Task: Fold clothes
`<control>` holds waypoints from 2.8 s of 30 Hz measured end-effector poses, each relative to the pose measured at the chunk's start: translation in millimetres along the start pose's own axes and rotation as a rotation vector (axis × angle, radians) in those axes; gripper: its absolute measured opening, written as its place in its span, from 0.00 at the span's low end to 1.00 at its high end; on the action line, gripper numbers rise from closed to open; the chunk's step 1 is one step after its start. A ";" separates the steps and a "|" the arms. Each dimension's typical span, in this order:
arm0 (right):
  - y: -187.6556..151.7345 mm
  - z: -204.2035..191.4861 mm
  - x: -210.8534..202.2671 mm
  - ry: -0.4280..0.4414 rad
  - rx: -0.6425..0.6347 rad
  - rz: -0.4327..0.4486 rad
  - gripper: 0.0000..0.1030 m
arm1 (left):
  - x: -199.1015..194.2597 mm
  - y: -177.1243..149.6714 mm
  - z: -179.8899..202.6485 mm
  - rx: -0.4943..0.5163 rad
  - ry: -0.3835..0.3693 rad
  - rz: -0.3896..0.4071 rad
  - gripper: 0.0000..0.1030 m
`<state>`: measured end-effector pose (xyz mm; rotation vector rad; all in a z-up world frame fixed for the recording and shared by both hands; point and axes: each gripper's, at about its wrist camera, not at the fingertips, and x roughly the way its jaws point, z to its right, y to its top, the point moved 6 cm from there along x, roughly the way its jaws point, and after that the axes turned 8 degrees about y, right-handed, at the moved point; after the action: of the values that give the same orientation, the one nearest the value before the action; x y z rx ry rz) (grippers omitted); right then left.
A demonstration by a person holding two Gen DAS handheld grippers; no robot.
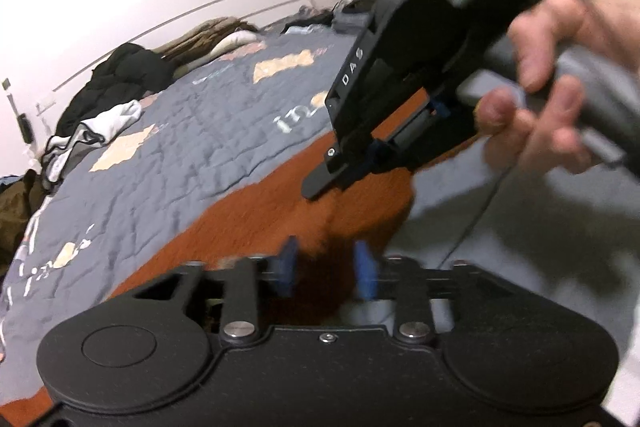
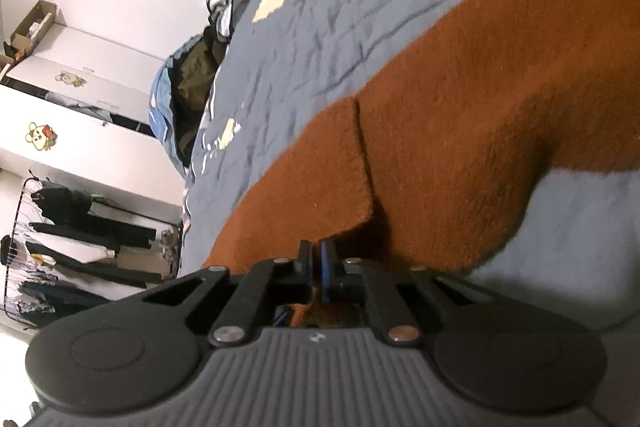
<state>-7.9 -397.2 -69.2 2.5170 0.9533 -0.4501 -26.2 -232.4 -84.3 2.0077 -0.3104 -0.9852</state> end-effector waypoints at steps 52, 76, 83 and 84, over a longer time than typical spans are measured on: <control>40.3 4.9 -92.2 -0.021 -0.149 0.141 0.03 | 196.3 161.2 -54.2 -0.486 -0.032 -0.392 0.09; 95.4 174.5 -300.9 -0.372 -0.024 0.523 0.03 | 313.7 299.5 210.4 -0.271 -0.295 -0.338 0.09; 96.3 201.7 -279.5 -0.410 -0.047 0.447 0.11 | 298.3 300.3 201.4 -0.274 -0.312 -0.320 0.09; 97.1 204.2 -274.9 -0.389 -0.033 0.445 0.16 | 296.2 300.5 199.7 -0.274 -0.314 -0.318 0.09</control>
<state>-168.7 -713.0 -101.7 2.3864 0.2446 -0.7305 62.2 -690.6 -69.1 1.6802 -0.0167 -1.4644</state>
